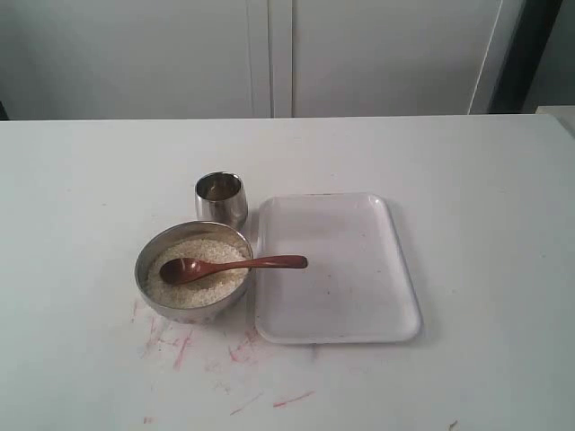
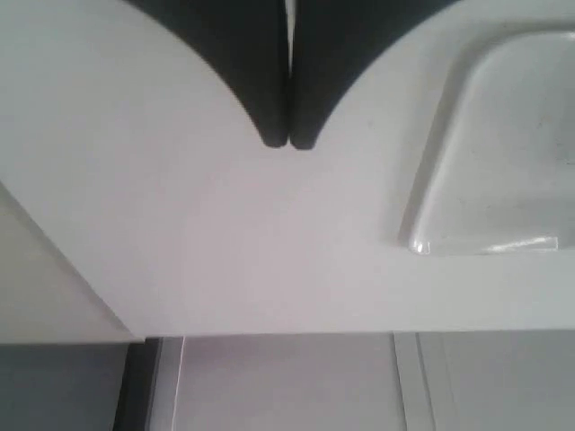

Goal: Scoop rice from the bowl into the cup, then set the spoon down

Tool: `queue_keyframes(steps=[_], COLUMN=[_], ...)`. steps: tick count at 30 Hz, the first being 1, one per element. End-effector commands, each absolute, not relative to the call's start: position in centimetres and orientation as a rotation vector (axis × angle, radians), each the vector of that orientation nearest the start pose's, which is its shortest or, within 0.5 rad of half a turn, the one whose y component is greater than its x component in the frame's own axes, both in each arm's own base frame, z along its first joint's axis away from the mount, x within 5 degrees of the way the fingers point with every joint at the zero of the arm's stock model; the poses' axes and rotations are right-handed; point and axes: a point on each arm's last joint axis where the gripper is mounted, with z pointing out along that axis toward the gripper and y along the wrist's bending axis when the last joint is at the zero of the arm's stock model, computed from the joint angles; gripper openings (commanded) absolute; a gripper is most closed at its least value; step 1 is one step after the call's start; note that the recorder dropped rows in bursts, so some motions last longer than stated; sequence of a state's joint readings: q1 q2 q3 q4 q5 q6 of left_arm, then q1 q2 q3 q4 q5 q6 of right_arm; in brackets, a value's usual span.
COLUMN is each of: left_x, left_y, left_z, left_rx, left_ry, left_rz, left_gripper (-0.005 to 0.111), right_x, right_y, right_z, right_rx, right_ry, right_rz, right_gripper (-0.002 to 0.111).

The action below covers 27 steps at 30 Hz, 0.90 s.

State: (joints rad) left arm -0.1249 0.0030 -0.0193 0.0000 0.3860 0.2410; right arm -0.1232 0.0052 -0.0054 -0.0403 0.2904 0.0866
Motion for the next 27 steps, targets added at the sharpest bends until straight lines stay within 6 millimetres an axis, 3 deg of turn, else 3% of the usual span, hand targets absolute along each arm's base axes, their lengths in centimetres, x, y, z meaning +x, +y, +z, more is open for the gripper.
queue_keyframes(steps=[1,9,15,17,22,25,27], left_x=[5.1,5.1,5.1,5.1,5.1,5.1,5.1], left_y=[-0.7,-0.7,-0.7,-0.7,-0.7,-0.7,-0.7], left_z=[17.8,17.8,17.8,17.8,17.8,17.8,17.8], left_rx=[0.347,0.347,0.347,0.347,0.347,0.347,0.347], left_ry=[1.869,1.869,1.869,1.869,1.869,1.869,1.869], left_rz=[0.07,0.07,0.07,0.07,0.07,0.07,0.07], left_gripper=[0.014,0.014,0.014,0.014,0.014,0.014,0.014], right_x=[5.6,4.3,1.7,0.7,-2.0,-5.1,-6.6], right_y=[-0.7,-0.4,0.0,0.2,0.3,0.1,0.1], right_z=[21.3,25.2,28.1,29.3,33.4,37.4,38.9], right_rx=[0.19,0.142,0.197,0.157,0.108,0.091,0.075], right_ry=[1.471,1.02,0.568,0.465,0.258,0.094,0.038], right_rz=[-0.001,0.05,0.496,0.514,0.534,0.541,0.528], right_gripper=[0.0,0.0,0.0,0.0,0.0,0.0,0.0])
